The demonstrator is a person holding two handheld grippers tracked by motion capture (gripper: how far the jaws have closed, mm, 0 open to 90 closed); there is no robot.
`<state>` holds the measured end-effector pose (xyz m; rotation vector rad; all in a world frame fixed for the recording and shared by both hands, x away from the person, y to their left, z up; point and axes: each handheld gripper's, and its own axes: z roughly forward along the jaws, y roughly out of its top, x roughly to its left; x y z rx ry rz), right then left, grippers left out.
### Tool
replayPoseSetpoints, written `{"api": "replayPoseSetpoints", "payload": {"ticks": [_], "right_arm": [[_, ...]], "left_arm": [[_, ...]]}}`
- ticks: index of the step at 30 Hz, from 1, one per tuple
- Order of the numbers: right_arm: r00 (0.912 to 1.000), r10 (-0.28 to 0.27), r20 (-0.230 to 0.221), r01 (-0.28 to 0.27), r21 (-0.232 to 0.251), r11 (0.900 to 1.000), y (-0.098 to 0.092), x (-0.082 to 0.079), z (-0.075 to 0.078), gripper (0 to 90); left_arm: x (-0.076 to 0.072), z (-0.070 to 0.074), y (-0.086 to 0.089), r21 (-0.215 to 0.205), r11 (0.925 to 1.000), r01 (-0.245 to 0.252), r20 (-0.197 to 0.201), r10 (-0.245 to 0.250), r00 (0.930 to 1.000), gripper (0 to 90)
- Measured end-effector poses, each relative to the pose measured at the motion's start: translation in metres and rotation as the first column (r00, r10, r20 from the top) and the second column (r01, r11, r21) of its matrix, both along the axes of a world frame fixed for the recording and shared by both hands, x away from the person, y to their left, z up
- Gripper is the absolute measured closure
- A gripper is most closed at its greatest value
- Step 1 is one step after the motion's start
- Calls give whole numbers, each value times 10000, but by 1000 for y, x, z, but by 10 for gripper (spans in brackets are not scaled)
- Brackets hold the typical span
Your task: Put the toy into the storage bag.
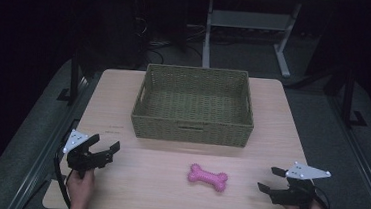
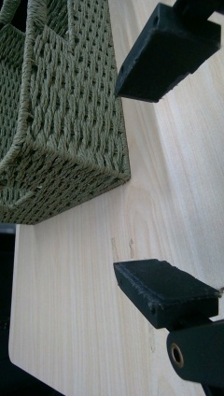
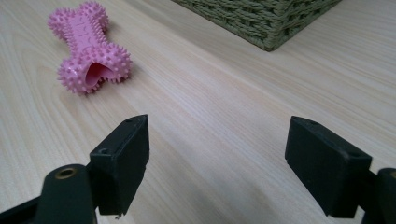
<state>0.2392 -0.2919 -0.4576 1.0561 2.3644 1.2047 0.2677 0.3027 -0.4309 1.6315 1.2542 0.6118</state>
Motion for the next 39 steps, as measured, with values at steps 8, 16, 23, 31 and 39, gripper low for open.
{"api": "replayPoseSetpoints", "payload": {"ticks": [8,16,23,31,39], "right_arm": [[9993,357,-88,-359,-222,9991,8,0,3,208],[9976,653,-222,-662,-435,9969,18,1,7,200],[9953,935,-260,-951,-695,9930,28,2,11,193],[9915,1229,-429,-1263,-890,9880,38,3,15,191],[9852,1590,-636,-1655,-1151,9795,47,6,18,191]], "left_arm": [[1,0,-1,43,10000,30,6,-30,10000,129],[-2,0,0,-9,10000,4,46,-4,10000,128],[-1,0,-1,-1,10000,24,41,-24,10000,128],[-2,1,1,-29,10000,5,58,-5,10000,128],[-2,1,1,-2,10000,-24,70,24,10000,128]]}}
